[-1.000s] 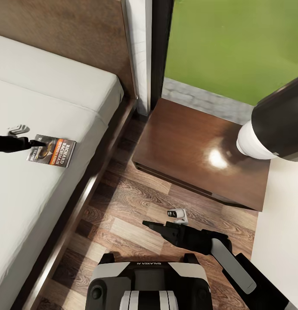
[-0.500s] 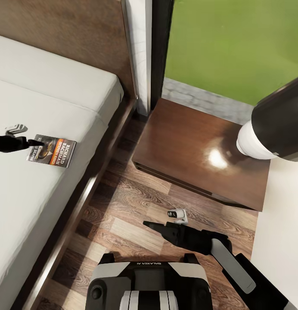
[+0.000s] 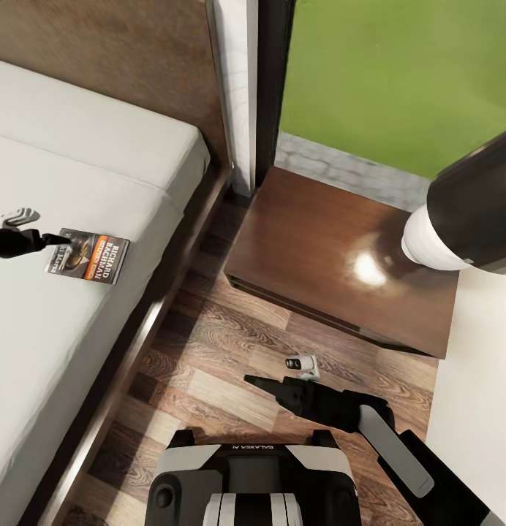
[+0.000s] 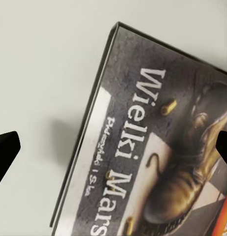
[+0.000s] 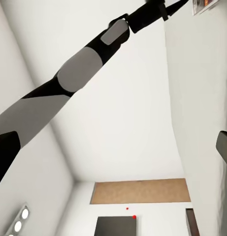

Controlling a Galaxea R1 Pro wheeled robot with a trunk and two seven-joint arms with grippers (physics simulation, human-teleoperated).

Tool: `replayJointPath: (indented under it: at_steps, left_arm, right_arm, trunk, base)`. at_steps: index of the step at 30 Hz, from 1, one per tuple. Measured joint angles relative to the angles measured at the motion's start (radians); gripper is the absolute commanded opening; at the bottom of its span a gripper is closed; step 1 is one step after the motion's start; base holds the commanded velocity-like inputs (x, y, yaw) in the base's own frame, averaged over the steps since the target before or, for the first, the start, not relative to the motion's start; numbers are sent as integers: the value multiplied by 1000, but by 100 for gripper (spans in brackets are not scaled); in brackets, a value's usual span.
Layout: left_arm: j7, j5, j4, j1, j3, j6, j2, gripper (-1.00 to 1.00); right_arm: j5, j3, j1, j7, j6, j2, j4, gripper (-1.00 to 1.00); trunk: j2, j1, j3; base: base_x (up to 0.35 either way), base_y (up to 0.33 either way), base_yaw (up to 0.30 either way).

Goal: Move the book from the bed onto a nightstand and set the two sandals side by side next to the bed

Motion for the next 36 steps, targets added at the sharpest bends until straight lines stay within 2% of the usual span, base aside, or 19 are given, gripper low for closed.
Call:
replayJointPath:
  at_steps: [15,36]
  left_arm:
    - [2,0,-48,0,17,72,19,100]
    - [0,2,-62,0,18,101,27,100]
  right_arm:
    - [-2,-1,0,0,-1,0,10,100]
    - [0,0,0,0,1,4,11,100]
  trunk:
    - [98,-54,44]
    - [245,-134,110]
  base:
    - [0,0,0]
    - [0,0,0]
